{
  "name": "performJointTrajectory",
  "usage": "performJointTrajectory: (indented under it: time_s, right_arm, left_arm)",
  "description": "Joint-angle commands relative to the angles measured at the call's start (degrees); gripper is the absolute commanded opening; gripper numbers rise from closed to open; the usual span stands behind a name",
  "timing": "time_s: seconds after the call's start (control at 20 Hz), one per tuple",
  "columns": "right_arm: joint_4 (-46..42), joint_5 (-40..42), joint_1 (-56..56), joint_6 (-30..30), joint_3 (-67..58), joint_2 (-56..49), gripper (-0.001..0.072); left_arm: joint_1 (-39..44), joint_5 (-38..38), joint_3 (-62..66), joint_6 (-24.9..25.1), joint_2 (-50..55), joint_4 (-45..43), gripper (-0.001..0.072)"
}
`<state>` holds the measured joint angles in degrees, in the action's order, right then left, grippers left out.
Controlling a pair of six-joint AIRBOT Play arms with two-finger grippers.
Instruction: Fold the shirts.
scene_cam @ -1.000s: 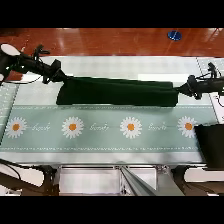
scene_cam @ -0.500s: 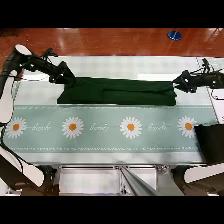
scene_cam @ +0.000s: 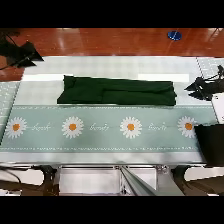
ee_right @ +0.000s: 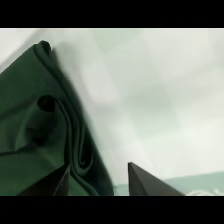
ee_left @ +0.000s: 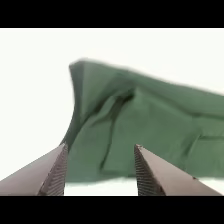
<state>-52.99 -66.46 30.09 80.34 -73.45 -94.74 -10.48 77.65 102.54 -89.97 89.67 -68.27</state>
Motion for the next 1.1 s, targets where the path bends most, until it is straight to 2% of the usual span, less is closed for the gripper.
performJointTrajectory:
  time_s: [0.0, 0.15, 0.3, 0.4, 0.45, 0.5, 0.55, 0.6, 0.65, 0.7, 0.75, 0.85, 1.05]
  right_arm:
    - [9.2, 4.5, -1.7, -2.8, 3.6, -1.4, 0.0413]
    - [11.1, 5.9, -4.2, -3.2, 3.4, -4.1, 0.0413]
    - [8.8, 5.3, -7.0, -1.3, 3.4, -7.0, 0.0413]
    - [8.9, 4.8, -9.3, -1.6, 3.4, -7.8, 0.0378]
    - [9.2, 4.4, -10.4, -2.6, 3.3, -7.8, 0.0254]
    - [9.3, 2.8, -11.6, -3.8, 2.3, -7.8, 0.0078]
    - [9.6, 0.8, -12.6, -5.4, 0.9, -7.5, 0.0024]
    - [9.3, -0.5, -13.3, -5.6, -0.4, -6.5, 0.0024]
    - [9.1, -0.6, -13.5, -5.6, -0.7, -4.5, 0.0024]
    - [8.5, -0.7, -13.5, -5.6, -0.7, -1.7, 0.0024]
    - [7.4, -1.3, -13.5, -5.7, -0.7, 1.4, 0.0024]
    - [4.1, -2.3, -13.5, -6.3, 1.4, 9.4, 0.0024]
    - [1.9, -2.1, -13.5, -7.0, 13.7, 31.3, 0.0024]
  left_arm:
    - [6.8, -14.9, -12.1, 2.0, -13.6, -3.8, 0.0504]
    - [13.0, -16.2, -18.7, 2.3, -17.1, -3.8, 0.0503]
    - [17.7, -16.2, -20.4, 2.3, -15.8, -3.8, 0.0503]
    - [20.0, -16.2, -20.5, 2.3, -14.3, -3.8, 0.0503]
    - [20.9, -16.2, -20.5, 2.3, -13.5, -3.7, 0.0503]
    - [21.5, -16.2, -20.5, 2.3, -12.8, -3.5, 0.0503]
    - [22.1, -16.1, -20.5, 2.3, -12.2, -3.0, 0.0502]
    - [22.5, -16.1, -20.5, 2.3, -11.6, -2.2, 0.0487]
    - [23.0, -16.1, -20.5, 2.3, -11.4, -2.0, 0.0326]
    - [23.3, -16.2, -20.5, 2.3, -11.3, -2.0, 0.0091]
    - [23.6, -16.2, -20.5, 2.5, -11.3, -2.0, 0.002]
    - [25.0, -16.2, -20.5, 2.5, -11.1, -1.5, 0.002]
    - [31.0, -18.1, -20.5, 1.2, -6.8, 6.1, 0.002]
